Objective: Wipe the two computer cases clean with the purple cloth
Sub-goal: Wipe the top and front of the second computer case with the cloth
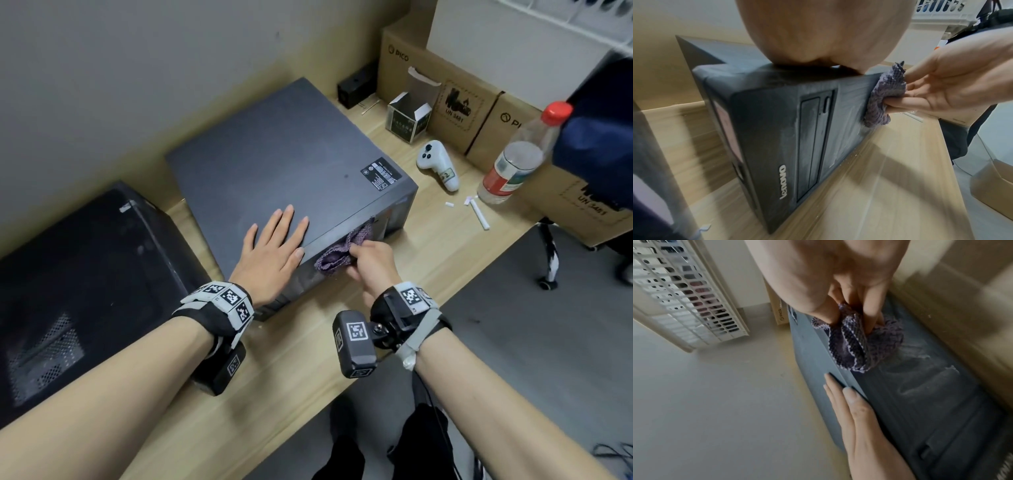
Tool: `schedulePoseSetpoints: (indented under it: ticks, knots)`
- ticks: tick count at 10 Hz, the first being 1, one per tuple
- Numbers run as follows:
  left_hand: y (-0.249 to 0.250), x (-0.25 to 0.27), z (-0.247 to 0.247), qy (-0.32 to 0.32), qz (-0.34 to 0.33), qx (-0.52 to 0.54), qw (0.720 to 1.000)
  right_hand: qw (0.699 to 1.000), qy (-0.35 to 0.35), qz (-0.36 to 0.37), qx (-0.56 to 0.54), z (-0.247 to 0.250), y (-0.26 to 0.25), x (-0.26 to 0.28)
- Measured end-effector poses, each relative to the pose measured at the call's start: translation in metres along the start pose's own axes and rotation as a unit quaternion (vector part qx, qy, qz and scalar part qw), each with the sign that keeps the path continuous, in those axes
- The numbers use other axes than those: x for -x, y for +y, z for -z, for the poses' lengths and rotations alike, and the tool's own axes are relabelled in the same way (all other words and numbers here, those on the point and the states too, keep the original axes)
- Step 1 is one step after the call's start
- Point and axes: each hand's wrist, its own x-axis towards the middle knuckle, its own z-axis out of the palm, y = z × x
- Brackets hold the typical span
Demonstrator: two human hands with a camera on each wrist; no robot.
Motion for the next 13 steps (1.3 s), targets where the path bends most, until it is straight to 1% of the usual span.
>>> schedulePoseSetpoints:
  ticks: [1,2,3,4,5,6,7,8,9,10,11,12,13]
  knots:
    - [0.001,-0.002,0.0,-0.003,0.001,0.004,1.0,1.0,0.014,0.009,0.017,0.004,-0.008,-0.009]
    - [0.004,-0.008,0.002,-0.004,0.009,0.006,1.0,0.997,0.007,0.025,0.075,0.002,-0.005,-0.033]
    - [0.005,-0.011,0.004,-0.003,0.01,0.006,1.0,0.993,0.041,0.018,0.109,0.006,-0.001,-0.063]
    - [0.006,-0.013,0.003,-0.007,0.013,0.013,1.0,0.992,0.075,0.037,0.093,0.008,-0.006,-0.067]
    - [0.008,-0.019,0.003,-0.008,0.023,0.014,1.0,0.986,0.099,0.113,0.074,0.001,-0.021,-0.051]
    - [0.008,-0.024,0.005,-0.012,0.026,0.012,1.0,0.975,0.102,0.183,0.07,-0.004,-0.021,-0.039]
    - [0.009,-0.023,0.006,-0.02,0.024,0.01,0.999,0.978,0.099,0.168,0.075,-0.004,-0.005,-0.046]
    - [0.01,-0.022,0.006,-0.019,0.025,0.009,0.999,0.988,0.082,0.087,0.102,0.002,0.001,-0.062]
    - [0.01,-0.022,0.007,-0.017,0.025,0.014,0.999,0.986,0.098,0.085,0.102,0.006,-0.008,-0.066]
    - [0.01,-0.022,0.007,-0.021,0.025,0.011,0.999,0.974,0.13,0.167,0.078,0.004,-0.026,-0.054]
    - [0.009,-0.022,0.007,-0.02,0.023,0.011,0.999,0.957,0.149,0.238,0.077,-0.002,-0.031,-0.042]
    - [0.008,-0.022,0.007,-0.022,0.022,0.016,0.999,0.956,0.152,0.238,0.08,-0.005,-0.021,-0.041]
    - [0.008,-0.022,0.006,-0.025,0.023,0.012,0.999,0.97,0.135,0.183,0.088,-0.004,-0.012,-0.054]
